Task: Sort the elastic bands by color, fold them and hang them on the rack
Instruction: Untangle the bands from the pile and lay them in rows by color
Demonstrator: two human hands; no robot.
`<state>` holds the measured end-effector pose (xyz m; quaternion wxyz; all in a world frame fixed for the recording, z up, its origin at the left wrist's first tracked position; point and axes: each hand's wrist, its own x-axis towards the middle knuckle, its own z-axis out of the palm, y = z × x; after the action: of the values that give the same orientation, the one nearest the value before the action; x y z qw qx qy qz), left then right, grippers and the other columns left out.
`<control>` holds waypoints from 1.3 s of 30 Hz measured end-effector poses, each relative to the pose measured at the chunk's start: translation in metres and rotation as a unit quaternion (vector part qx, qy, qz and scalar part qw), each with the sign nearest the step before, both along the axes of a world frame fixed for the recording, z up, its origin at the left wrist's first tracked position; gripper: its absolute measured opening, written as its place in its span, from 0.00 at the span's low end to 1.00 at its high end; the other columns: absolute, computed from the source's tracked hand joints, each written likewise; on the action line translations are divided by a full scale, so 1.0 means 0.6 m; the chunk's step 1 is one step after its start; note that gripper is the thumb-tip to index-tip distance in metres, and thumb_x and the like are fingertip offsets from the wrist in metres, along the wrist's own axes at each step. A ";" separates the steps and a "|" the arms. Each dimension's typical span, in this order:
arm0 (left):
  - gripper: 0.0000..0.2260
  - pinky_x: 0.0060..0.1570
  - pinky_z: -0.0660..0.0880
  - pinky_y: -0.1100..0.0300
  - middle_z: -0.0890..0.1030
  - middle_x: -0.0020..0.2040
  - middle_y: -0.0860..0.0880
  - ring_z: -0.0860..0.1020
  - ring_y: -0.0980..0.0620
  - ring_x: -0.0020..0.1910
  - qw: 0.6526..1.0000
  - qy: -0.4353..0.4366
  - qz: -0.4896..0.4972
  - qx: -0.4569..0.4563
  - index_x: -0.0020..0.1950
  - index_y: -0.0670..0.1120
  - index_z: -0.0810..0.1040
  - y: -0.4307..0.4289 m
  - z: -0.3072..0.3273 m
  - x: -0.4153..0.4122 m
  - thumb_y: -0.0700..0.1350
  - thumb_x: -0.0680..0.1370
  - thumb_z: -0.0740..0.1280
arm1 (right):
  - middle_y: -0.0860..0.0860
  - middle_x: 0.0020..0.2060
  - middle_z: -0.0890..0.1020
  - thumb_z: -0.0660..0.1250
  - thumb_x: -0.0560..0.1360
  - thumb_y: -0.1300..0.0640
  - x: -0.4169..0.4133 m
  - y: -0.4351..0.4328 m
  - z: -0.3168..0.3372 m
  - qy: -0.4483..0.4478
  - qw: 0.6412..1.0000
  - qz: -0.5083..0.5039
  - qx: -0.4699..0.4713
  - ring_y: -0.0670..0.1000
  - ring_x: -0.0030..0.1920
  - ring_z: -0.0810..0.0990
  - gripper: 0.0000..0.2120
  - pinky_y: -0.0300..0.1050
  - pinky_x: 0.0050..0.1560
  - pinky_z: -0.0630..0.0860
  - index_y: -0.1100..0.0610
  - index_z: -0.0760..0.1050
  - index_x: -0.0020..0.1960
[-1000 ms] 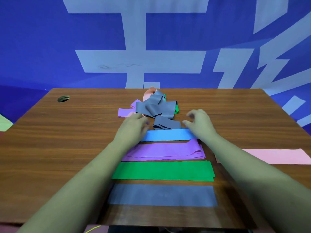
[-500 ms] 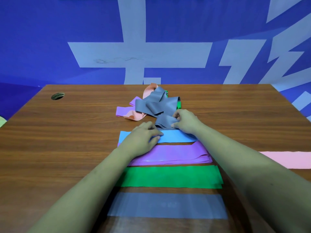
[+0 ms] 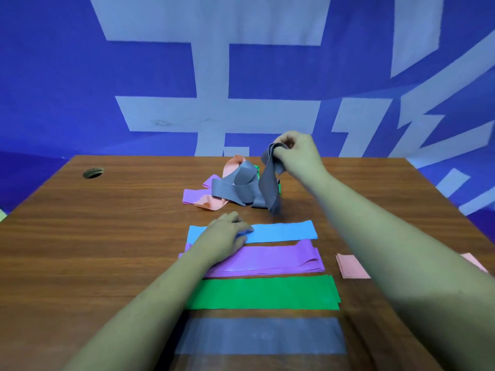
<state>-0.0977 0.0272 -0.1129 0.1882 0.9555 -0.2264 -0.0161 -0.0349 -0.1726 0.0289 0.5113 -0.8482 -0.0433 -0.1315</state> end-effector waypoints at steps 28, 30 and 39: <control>0.11 0.47 0.78 0.52 0.81 0.48 0.40 0.81 0.43 0.48 0.805 0.245 -0.056 -0.537 0.58 0.41 0.75 -0.087 0.308 -0.128 0.43 0.78 0.64 | 0.57 0.36 0.83 0.72 0.71 0.65 -0.212 -0.081 0.197 0.011 0.985 0.170 -0.024 0.50 0.34 0.80 0.02 0.47 0.34 0.76 0.62 0.81 0.43; 0.16 0.47 0.77 0.51 0.80 0.47 0.37 0.80 0.42 0.43 0.819 0.263 -0.063 -0.506 0.58 0.40 0.74 -0.091 0.299 -0.144 0.48 0.75 0.66 | 0.57 0.37 0.83 0.73 0.71 0.65 -0.213 -0.099 0.185 0.035 0.988 0.150 0.025 0.51 0.34 0.79 0.05 0.47 0.36 0.75 0.62 0.80 0.45; 0.20 0.42 0.79 0.53 0.81 0.52 0.31 0.82 0.38 0.38 0.756 0.421 -0.081 -0.495 0.64 0.39 0.70 -0.086 0.246 -0.176 0.41 0.72 0.62 | 0.52 0.31 0.79 0.72 0.73 0.63 -0.214 -0.159 0.156 0.103 0.982 0.062 0.145 0.48 0.30 0.75 0.06 0.42 0.31 0.71 0.61 0.78 0.49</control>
<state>-0.2035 -0.0246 0.0347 0.7094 0.6037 -0.1775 -0.3175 -0.1631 -0.2679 0.1222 0.6381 -0.7694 -0.0237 -0.0162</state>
